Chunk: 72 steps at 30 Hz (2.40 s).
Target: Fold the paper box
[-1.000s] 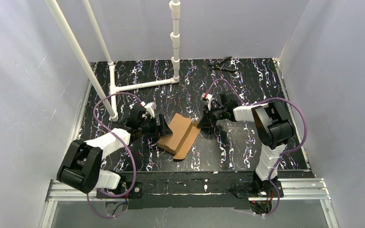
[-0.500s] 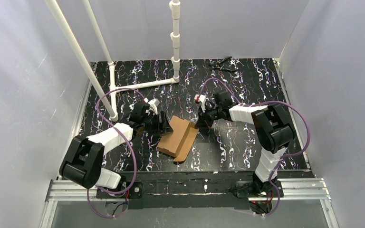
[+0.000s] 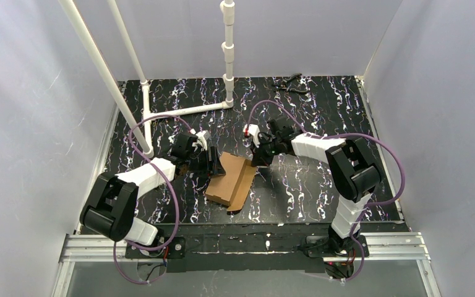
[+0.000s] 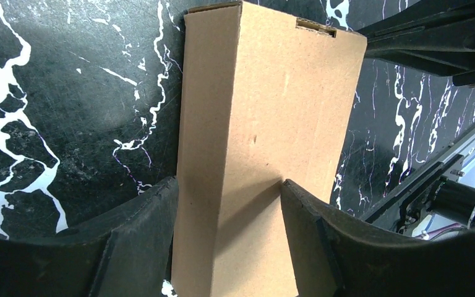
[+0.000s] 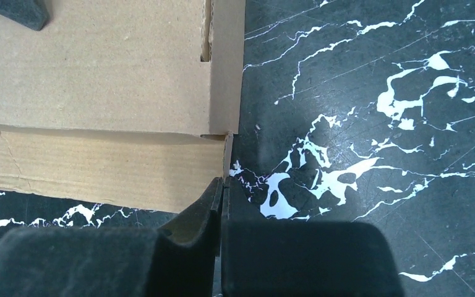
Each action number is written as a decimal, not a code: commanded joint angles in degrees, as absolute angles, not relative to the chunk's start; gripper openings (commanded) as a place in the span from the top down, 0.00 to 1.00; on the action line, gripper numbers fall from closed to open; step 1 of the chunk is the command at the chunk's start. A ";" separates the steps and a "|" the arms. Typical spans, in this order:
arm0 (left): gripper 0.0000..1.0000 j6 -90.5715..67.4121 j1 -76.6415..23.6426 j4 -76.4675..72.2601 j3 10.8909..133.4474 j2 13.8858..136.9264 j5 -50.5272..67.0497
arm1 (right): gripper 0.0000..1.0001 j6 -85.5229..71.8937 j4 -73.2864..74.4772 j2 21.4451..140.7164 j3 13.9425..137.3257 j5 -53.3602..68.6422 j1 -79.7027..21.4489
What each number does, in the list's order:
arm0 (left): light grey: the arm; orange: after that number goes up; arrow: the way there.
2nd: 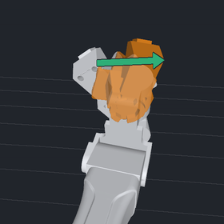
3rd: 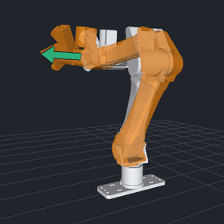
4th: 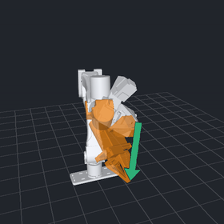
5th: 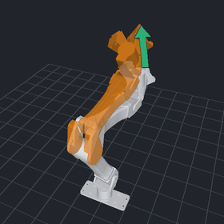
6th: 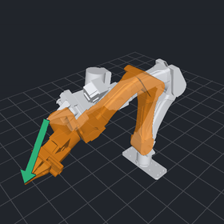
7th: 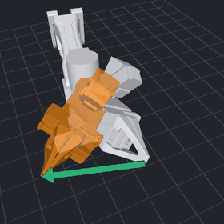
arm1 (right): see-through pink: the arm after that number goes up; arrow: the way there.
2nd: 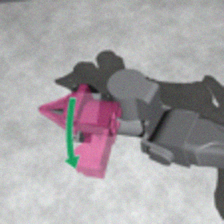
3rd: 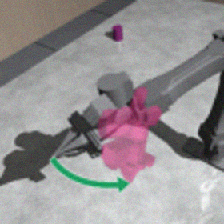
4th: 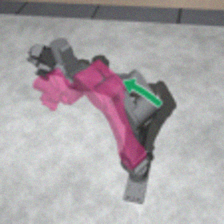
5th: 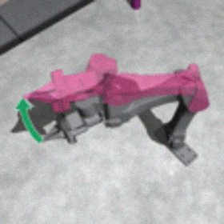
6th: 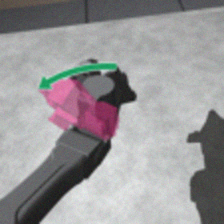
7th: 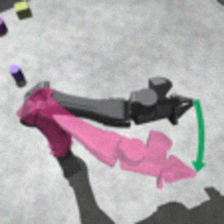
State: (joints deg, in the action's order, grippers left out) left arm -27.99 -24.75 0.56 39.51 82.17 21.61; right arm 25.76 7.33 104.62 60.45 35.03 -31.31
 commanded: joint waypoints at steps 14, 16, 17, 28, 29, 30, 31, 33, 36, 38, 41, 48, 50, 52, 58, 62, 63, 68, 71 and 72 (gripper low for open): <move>0.41 -23.62 -25.16 3.39 44.12 84.79 24.96 | 0.95 32.78 23.11 106.12 71.08 27.88 -35.90; 0.42 -23.43 -25.14 3.44 44.20 84.97 25.37 | 0.95 33.07 24.85 107.07 72.59 27.86 -36.01; 0.42 -23.39 -25.14 3.38 44.14 85.05 25.58 | 0.95 33.14 25.54 107.34 73.16 27.74 -36.08; 0.49 -23.33 -25.56 2.54 43.68 86.26 26.70 | 0.96 33.76 28.69 108.86 75.43 28.07 -36.77; 0.49 -23.30 -25.64 2.47 43.73 86.43 26.76 | 0.96 33.96 28.99 109.01 75.72 28.05 -36.93; 0.49 -23.38 -25.74 2.45 43.76 86.59 26.75 | 0.96 34.14 29.24 109.17 76.04 27.85 -37.10; 0.49 -23.46 -25.82 2.43 43.77 86.77 26.79 | 0.95 34.30 29.46 109.30 76.29 27.78 -37.29; 0.49 -23.53 -25.92 2.37 43.93 86.90 26.74 | 0.95 34.57 29.70 109.35 76.60 27.69 -37.53; 0.49 -23.92 -26.10 2.12 44.09 87.22 26.65 | 0.95 34.92 29.95 109.45 76.84 27.60 -38.17; 0.49 -24.29 -26.19 2.11 44.25 87.51 26.46 | 0.95 35.25 30.12 109.40 76.86 27.39 -38.66; 0.49 -24.94 -26.19 2.06 44.38 88.04 25.86 | 0.95 35.59 30.39 109.23 77.07 27.12 -39.13; 0.50 -25.14 -26.54 1.67 44.81 88.76 26.51 | 0.94 34.84 30.94 109.89 78.39 26.70 -40.13; 0.50 -25.06 -26.63 1.67 45.03 88.90 26.66 | 0.94 33.93 31.26 110.54 79.15 26.04 -40.52; 0.50 -25.13 -26.81 1.67 45.22 89.07 26.78 | 0.94 33.27 32.38 111.50 80.52 25.93 -40.79; 0.50 -25.22 -27.32 1.45 45.65 89.86 26.79 | 0.93 31.87 35.66 114.21 84.31 24.90 -41.58; 0.50 -25.79 -27.51 1.24 45.96 90.26 26.29 | 0.93 31.76 37.25 115.71 86.13 23.59 -42.54; 0.50 -26.10 -27.53 1.11 45.89 90.26 26.20 | 0.93 31.85 37.67 115.82 86.45 23.48 -42.80; 0.50 -28.09 -27.51 1.32 45.79 89.58 24.48 | 0.91 31.27 37.80 115.58 86.98 23.00 -43.59; 0.50 -29.60 -27.51 2.43 45.75 89.47 22.42 | 0.86 30.98 37.96 115.63 87.20 22.09 -43.47; 0.50 -30.14 -27.51 2.65 45.60 89.48 21.67 | 0.85 30.96 38.12 115.54 87.08 22.06 -43.36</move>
State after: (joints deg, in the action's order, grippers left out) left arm -28.21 -25.89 2.63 44.95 88.64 25.76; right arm 32.95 38.96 114.02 85.38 16.78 -40.53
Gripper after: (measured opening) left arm 0.508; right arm 0.130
